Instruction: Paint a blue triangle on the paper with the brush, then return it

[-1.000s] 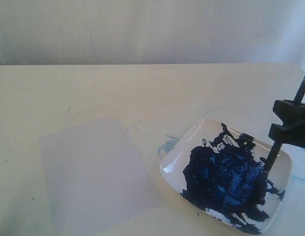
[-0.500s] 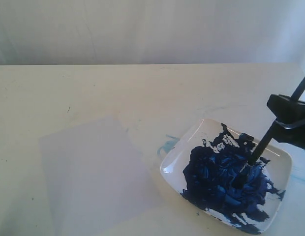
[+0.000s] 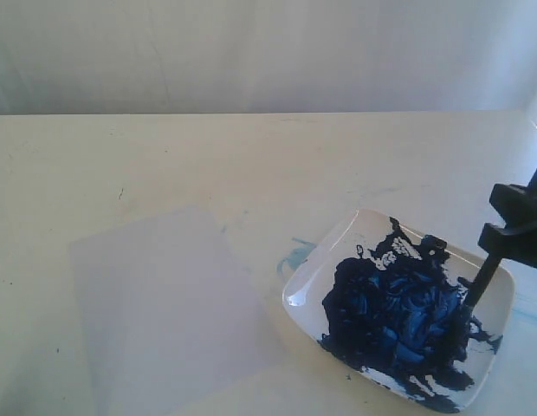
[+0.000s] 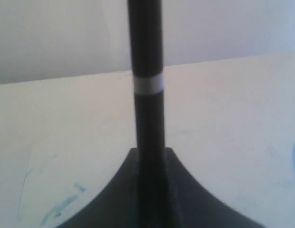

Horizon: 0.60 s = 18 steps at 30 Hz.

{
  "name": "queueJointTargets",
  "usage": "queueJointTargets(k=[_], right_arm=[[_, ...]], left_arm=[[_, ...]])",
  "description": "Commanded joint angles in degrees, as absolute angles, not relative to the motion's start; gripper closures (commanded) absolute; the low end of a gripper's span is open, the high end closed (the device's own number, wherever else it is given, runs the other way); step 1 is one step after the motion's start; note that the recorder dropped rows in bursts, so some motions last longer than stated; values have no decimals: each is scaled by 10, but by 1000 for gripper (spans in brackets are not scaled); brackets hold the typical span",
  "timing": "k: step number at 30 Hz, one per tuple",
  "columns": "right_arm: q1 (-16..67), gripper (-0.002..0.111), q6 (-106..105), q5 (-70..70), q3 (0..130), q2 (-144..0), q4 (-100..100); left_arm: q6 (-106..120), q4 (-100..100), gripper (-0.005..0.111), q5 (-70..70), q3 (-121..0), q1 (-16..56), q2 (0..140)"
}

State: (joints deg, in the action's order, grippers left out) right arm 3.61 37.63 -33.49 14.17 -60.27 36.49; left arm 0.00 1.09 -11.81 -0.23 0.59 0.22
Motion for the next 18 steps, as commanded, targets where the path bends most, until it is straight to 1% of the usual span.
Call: queueJointTargets(k=[1,11,14,18], right_arm=[[34,108,347,-391,142,-601,312],[34,108,332,-297,141,-601,309],[34,108,332,-305,141,-601,309],[34,108,332,-386,141,-601,294]], left_arm=[[0,9,107,-117,0,7,0],[0,9,107,-117,0,7,0],[0,9,107,-117,0,7,0],[0,9,107,-117,0,7,0]])
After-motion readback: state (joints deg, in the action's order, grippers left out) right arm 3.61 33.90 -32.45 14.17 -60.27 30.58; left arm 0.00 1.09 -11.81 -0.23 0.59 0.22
